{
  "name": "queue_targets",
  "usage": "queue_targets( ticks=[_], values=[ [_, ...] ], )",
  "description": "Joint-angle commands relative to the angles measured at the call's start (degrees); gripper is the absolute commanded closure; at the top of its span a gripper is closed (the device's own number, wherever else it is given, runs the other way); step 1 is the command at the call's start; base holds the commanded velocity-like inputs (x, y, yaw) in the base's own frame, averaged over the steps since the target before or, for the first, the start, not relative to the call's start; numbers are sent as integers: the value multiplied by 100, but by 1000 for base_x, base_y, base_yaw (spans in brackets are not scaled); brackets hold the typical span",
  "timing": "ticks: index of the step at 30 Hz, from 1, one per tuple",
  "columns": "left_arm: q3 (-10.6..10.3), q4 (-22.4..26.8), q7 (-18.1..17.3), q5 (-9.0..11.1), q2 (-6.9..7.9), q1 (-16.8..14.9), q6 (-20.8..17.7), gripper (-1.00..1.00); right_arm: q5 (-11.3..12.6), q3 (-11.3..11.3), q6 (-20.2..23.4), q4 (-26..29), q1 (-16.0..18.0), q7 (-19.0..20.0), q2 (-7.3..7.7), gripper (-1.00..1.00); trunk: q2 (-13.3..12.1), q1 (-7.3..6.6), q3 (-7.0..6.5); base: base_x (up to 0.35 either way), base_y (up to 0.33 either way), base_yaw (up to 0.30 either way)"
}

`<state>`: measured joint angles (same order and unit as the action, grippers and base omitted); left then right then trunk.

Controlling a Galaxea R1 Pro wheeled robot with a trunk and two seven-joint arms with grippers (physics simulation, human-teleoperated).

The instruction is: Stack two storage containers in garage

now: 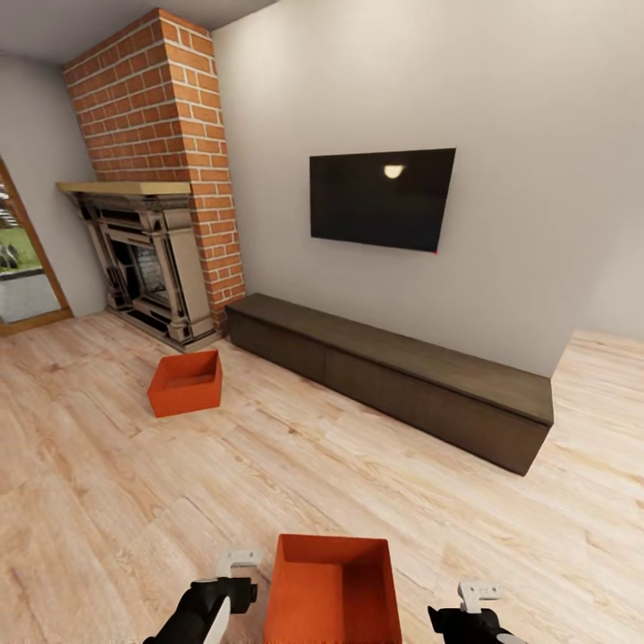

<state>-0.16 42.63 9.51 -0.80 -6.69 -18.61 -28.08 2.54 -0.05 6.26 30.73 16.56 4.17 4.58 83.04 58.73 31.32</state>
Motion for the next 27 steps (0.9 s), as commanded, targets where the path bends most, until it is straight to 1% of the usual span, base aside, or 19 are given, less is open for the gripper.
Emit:
queue_targets(
  ticks=[1, 6, 9, 27],
  values=[
    [-2, 8, 16, -8, -4, -2, -30, -100, 26, 3, 33, 12, -1, 20, -7, -100, 3, 0, 15, 0, 0, 86],
    [-2, 8, 9, -8, -17, -2, -30, -100, 22, 13, 33, 12, -3, 19, -99, -100, 3, 0, 58, 0, 0, 91],
    [-2, 8, 8, -8, -35, -2, -30, -100, 19, 14, 33, 12, -4, 15, -124, -100, 3, 0, 83, 0, 0, 102],
    [-2, 4, 7, -8, -42, -2, -22, -100, 27, 7, 33, 8, -4, 10, -133, -100, 3, 0, 239, 0, 0, 105]
  ],
)
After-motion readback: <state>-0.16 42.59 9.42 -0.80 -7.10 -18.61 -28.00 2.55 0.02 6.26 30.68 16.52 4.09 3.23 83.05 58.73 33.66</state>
